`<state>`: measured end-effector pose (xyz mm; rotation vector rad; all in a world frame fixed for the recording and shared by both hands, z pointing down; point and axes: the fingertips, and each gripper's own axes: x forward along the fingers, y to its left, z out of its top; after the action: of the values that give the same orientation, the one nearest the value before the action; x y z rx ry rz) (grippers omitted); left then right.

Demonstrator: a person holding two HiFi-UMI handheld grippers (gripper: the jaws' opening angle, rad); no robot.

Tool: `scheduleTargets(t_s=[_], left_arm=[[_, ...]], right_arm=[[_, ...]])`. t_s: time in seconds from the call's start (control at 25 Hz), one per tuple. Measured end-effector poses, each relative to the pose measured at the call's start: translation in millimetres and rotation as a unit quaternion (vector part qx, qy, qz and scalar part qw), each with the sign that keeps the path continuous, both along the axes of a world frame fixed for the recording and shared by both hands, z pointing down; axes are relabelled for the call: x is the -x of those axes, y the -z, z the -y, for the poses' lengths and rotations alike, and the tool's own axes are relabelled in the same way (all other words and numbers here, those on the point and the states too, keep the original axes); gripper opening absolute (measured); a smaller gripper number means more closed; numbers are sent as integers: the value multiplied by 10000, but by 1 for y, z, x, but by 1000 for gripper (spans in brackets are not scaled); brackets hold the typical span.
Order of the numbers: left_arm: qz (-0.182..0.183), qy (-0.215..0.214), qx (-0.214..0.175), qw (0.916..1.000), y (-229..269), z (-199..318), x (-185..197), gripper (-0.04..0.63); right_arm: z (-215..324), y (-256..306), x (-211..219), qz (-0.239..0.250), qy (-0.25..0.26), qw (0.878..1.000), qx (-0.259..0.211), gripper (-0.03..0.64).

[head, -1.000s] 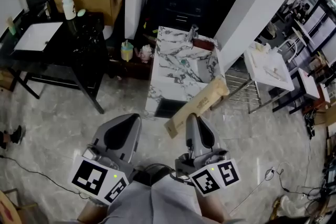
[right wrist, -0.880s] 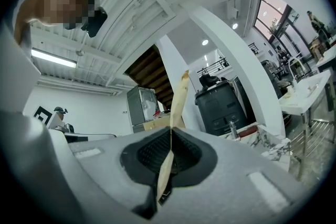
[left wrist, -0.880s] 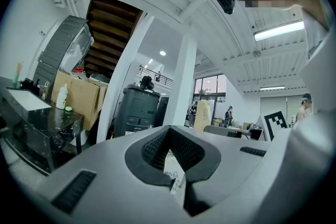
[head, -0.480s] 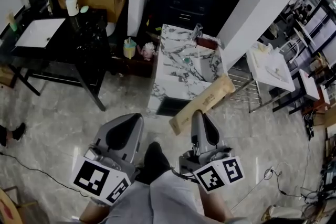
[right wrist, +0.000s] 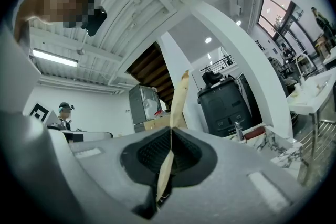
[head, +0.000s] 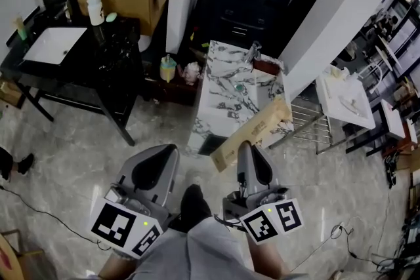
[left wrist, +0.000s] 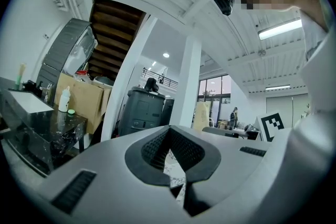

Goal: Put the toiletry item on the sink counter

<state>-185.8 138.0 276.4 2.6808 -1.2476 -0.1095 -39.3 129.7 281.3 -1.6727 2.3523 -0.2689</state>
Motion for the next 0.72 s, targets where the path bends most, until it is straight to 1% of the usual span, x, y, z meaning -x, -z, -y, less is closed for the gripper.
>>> scheduleTargets(t_s=[0.32,0.72], left_arm=[[51,-4,52,10000,-4,64,-34,5],[98,108,84,9999,0,170,-74,5]], right_arm=[[68,-8,-30,120,62,9999,76,0],[179,-23,-69,152,218,9992,296,-2]])
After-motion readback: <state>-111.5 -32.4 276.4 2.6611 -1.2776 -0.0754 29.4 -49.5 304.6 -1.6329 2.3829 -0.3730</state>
